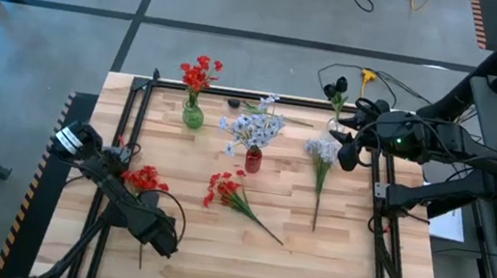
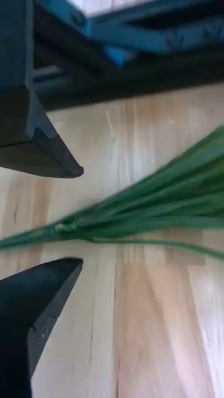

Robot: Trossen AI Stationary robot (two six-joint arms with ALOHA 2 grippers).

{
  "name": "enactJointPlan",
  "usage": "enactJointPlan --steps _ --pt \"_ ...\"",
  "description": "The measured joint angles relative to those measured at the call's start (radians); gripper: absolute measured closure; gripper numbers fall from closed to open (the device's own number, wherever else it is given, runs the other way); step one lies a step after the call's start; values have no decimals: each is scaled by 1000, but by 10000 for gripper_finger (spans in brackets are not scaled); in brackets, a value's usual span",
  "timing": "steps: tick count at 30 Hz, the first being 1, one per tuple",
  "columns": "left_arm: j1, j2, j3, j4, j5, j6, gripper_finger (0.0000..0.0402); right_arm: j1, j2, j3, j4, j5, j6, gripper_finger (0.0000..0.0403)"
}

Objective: Sort flowers into vase by color
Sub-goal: Put the left red flowers into the green vase

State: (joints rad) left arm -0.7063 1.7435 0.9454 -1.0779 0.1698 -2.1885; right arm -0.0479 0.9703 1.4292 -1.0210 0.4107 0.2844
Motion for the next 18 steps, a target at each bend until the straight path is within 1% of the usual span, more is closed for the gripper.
enactJointPlan --steps 6,9,13,18 --pt "0 -3 -25 24 -1 2 196 0 0 0 0 0 0 225" --pt "-1 -2 -25 26 -7 3 205 0 0 0 0 0 0 225" --pt "-2 -1 -25 35 -23 3 244 0 0 0 0 0 0 225" --pt "-2 1 -26 51 -33 -1 316 0 0 0 0 0 0 225"
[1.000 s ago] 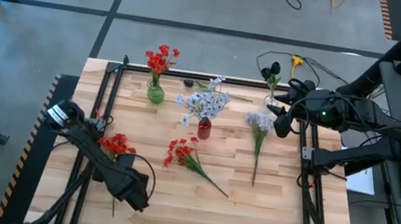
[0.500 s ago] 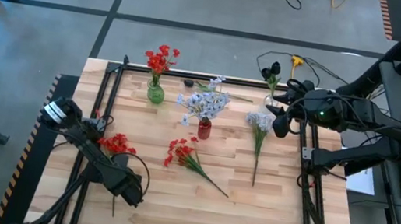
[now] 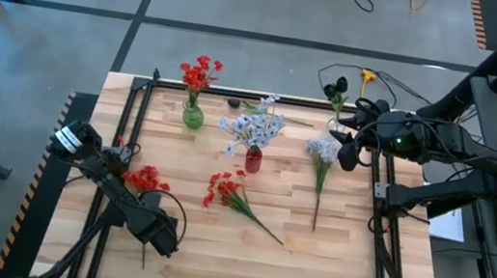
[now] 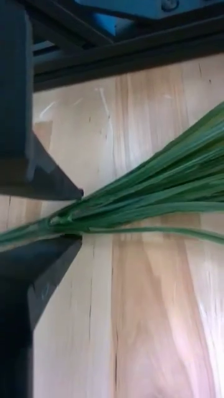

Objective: Sort flowers into vase by color
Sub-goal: Put the left red flowers into the green vase

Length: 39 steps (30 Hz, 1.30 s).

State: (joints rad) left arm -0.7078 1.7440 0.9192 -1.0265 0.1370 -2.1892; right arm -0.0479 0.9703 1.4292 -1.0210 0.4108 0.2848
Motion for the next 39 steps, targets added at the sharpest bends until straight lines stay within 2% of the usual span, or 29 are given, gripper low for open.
enactJointPlan --steps 5,13,15,18,27,30,32,34,36,39 --pt "0 1 -1 4 -7 -1 389 0 0 0 0 0 0 225" --pt "-7 -3 -6 -13 -20 -9 398 0 0 0 -5 0 -7 225" --pt "-16 -5 10 -23 -50 -11 399 0 0 0 -14 0 -7 225" --pt "-35 -8 80 -63 -184 -6 400 0 0 -1 -30 1 -6 225" --pt "-100 -10 405 -389 -800 48 401 0 0 -1 -29 8 -7 225" --pt "-98 -10 493 -521 -921 63 401 0 0 -1 -29 8 -7 225" --pt "-89 -16 521 -546 -1004 100 401 0 0 -1 -29 8 -7 225" --pt "-86 -31 524 -535 -1141 209 401 0 0 -1 -30 8 -7 225" --pt "-72 -40 541 -543 -1253 248 401 0 0 -2 -29 8 -7 225" --pt "-48 -67 542 -545 -1353 322 401 0 0 -5 -29 9 -8 225"
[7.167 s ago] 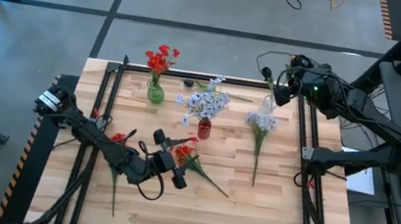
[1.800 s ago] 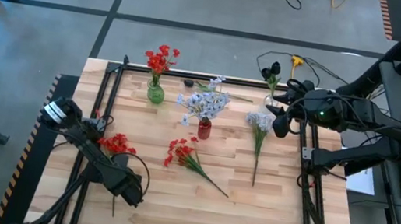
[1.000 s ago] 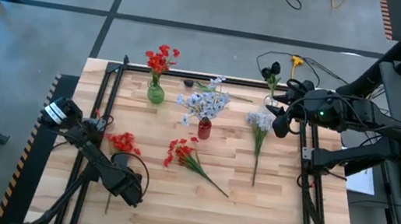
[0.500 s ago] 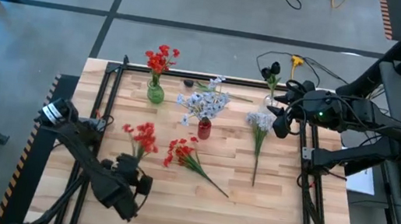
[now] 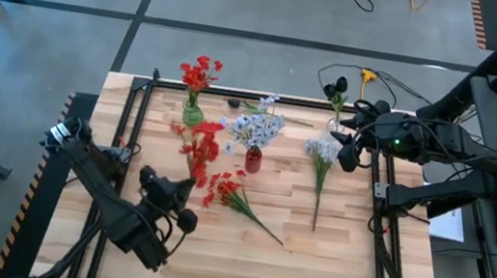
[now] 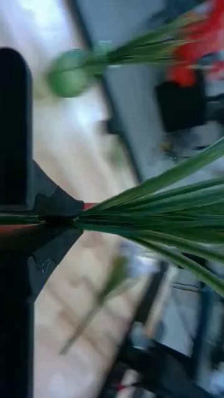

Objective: Sort flowers into vase by color
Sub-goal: Put the left red flowers into the green vase

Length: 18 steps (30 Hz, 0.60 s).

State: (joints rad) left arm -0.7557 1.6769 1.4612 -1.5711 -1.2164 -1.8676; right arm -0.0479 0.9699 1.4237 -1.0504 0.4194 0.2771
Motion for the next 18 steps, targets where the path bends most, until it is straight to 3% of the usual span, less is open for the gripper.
enactJointPlan --steps 3,14,18 --pt "35 -27 -7 0 -97 54 401 0 0 -4 0 0 0 225" --pt "220 -144 -47 0 -190 307 401 0 0 -29 2 0 0 225" --pt "299 -209 -112 0 -282 344 401 0 0 -38 8 0 -5 225"
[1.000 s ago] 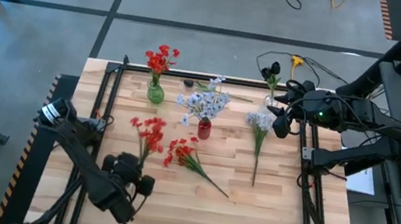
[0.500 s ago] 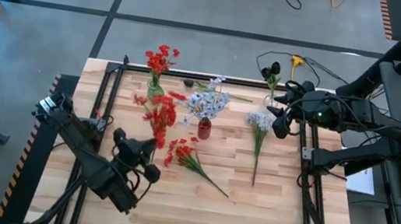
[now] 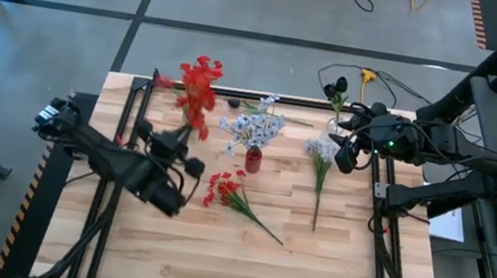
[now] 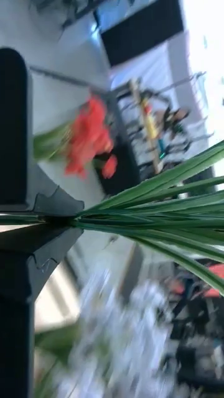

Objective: Sort flowers into vase by color
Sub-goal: Put the left red flowers into the green vase

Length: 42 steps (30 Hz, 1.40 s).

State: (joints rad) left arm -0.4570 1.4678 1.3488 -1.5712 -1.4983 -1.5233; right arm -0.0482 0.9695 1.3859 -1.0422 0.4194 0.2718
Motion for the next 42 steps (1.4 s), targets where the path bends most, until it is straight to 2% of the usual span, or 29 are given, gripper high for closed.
enactJointPlan --steps 3,10,17,20,24,26,28,31,37,42 --pt "57 -70 -84 -1 -66 -25 401 0 0 -1 0 0 -2 225" --pt "187 -214 -283 16 -74 -125 401 0 0 -3 9 2 -2 225" --pt "227 -241 -332 151 -74 -101 401 0 0 -6 12 51 -3 225" --pt "226 -215 -316 320 -58 48 401 0 0 -6 12 53 -3 225" --pt "232 -153 -278 620 -24 495 401 0 0 -6 12 53 -3 225" --pt "262 -130 -246 697 -23 686 401 0 0 -6 12 53 -10 225" --pt "301 -115 -209 694 -22 757 401 0 0 -6 12 53 -10 225" --pt "370 -109 -177 664 7 783 401 0 0 -6 12 53 -15 225" --pt "513 -106 -149 686 158 910 401 0 2 -13 31 53 -35 225" --pt "545 -108 -112 736 205 1056 401 0 2 -16 36 53 -40 225"
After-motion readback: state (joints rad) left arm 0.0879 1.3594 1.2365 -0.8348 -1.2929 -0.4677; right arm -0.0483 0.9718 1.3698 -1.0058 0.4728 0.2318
